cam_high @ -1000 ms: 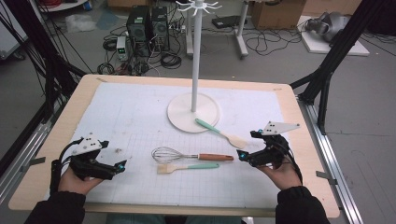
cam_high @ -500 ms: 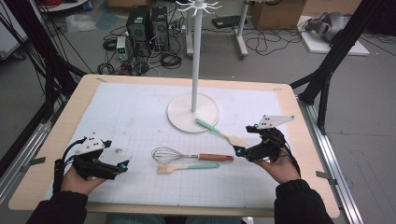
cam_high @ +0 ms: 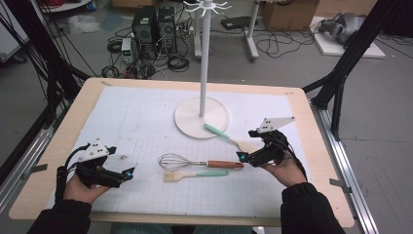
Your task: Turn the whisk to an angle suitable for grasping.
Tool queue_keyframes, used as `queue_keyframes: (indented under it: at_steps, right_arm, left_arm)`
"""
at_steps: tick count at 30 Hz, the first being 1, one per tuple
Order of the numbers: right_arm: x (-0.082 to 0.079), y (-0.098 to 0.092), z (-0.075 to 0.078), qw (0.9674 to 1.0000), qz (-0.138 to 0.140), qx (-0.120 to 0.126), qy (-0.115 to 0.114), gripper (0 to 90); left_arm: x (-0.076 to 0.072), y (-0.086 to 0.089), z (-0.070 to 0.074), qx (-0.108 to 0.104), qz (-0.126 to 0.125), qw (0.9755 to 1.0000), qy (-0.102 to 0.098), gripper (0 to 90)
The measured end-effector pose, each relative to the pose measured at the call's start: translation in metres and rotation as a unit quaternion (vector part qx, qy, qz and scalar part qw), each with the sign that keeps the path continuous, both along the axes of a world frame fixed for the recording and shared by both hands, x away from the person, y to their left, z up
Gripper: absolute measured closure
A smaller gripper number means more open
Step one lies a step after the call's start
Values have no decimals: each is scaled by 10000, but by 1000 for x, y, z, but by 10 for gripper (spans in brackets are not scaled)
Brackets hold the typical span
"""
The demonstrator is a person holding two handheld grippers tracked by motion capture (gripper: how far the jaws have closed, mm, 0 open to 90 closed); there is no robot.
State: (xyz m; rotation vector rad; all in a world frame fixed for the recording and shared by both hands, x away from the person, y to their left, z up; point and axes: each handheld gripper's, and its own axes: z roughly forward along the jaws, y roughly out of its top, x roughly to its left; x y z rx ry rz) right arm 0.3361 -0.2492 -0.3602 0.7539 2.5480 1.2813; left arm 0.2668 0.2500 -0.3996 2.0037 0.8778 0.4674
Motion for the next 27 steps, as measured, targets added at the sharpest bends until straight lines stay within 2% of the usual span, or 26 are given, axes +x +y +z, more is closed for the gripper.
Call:
queue_keyframes:
  at_steps: [8, 15, 17, 18, 19, 20, 21, 23, 27]
  right_arm:
    - [10, 15, 6, 9996, 250, -136, -9, 54]
    - [17, 27, -6, 9984, 443, -315, 147, 55]
    - [18, 29, -8, 9979, 536, -314, 177, 85]
    - [18, 30, -9, 9976, 568, -331, 198, 152]
    - [18, 30, -9, 9976, 568, -331, 198, 152]
    - [19, 31, -10, 9973, 629, -344, 176, 215]
    - [21, 33, -12, 9963, 750, -383, 194, 156]
    - [21, 35, -13, 9963, 732, -413, 180, 167]
    - [26, 41, -21, 9943, 896, -490, 291, 172]
  left_arm:
    - [0, 0, 0, -9, -11, 10000, 13, 18]
    - [0, 0, -1, -14, -14, 10000, 24, 18]
    - [0, 0, -1, -19, -14, 10000, 20, 18]
    - [0, 0, -1, -27, -14, 10000, 24, 18]
    - [0, 0, -1, -27, -14, 10000, 24, 18]
    - [0, 0, 0, -20, -20, 10000, 23, 18]
    - [0, 0, 0, 18, -43, 10000, 26, 18]
    - [0, 0, 0, -7, -38, 10000, 10, 18]
    - [0, -1, -1, -35, -20, 10000, 30, 18]
